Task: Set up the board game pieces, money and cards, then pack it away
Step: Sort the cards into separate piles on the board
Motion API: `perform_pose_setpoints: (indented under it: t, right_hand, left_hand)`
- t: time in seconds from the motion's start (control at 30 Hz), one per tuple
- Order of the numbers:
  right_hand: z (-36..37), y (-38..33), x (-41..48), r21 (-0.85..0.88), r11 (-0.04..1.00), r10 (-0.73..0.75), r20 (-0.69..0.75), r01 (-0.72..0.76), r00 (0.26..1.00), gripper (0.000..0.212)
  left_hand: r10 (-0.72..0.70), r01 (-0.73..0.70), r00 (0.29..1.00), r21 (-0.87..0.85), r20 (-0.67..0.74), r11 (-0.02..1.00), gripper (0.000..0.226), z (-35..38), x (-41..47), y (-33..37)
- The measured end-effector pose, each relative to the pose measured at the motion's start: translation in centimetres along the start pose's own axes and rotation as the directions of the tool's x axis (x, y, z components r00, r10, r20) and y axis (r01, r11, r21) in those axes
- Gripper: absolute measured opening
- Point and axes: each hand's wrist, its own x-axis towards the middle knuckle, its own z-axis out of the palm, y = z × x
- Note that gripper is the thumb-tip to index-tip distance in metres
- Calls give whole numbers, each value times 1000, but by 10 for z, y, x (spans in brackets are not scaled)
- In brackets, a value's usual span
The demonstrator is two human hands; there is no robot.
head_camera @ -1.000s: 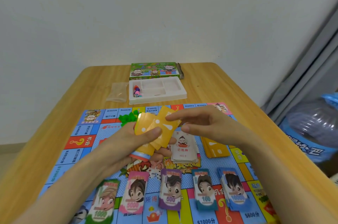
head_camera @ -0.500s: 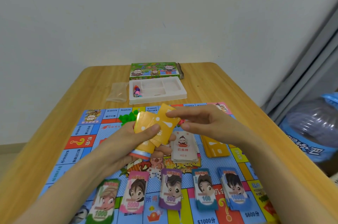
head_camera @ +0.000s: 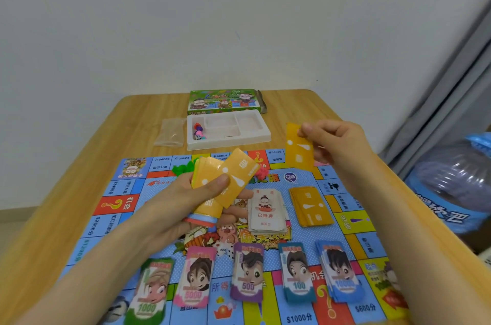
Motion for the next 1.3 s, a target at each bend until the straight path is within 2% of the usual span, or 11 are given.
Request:
perform_pose_setpoints:
  t: [0.07,0.13,0.23,0.33,0.63,0.83,0.97,1.03,1.17,1.23,1.3]
  right_hand:
    - [-8,3,5,-108,988,116,11,-114,993,17]
    - [-16,3,7,-259,946,230,110,-196,967,8]
    - [-22,3,7,-460,868,342,275,-189,899,8]
    - [-18,7,7,-597,786,408,304,-162,861,18]
    - [-12,20,8,-766,637,433,262,-86,862,23]
    - [-13,24,9,-792,603,462,246,-98,852,25]
    - [-13,25,10,-857,514,407,228,-15,885,26]
    - [-11,22,10,-821,571,294,214,9,931,22]
    - [-5,0,-3,-383,922,74,312,54,947,6]
    - [-3,-9,-11,-215,971,10,468,104,884,11]
    - [0,-7,-14,-136,980,-29,633,148,774,24]
  left_hand:
    - [0,0,1000,-2,0,1000,33,0,0,0]
    - [2,-2,1000,-7,2,1000,33,0,0,1]
    - [5,-5,1000,-11,3,1000,32,-1,0,1]
    - [8,-8,1000,-6,8,1000,30,-1,0,1]
    - [8,-8,1000,-3,17,1000,30,-2,0,1]
    - [2,-2,1000,-4,19,1000,32,-3,0,1]
    - [-2,2,1000,-9,18,1000,33,-2,0,0]
    - [-1,2,1000,-4,13,1000,32,-2,0,1]
    - [13,-13,1000,-1,-6,1000,37,-2,0,1]
    - [16,-16,1000,12,-18,1000,37,-3,-1,1]
    - [12,-12,1000,21,-16,1000,30,-2,-1,1]
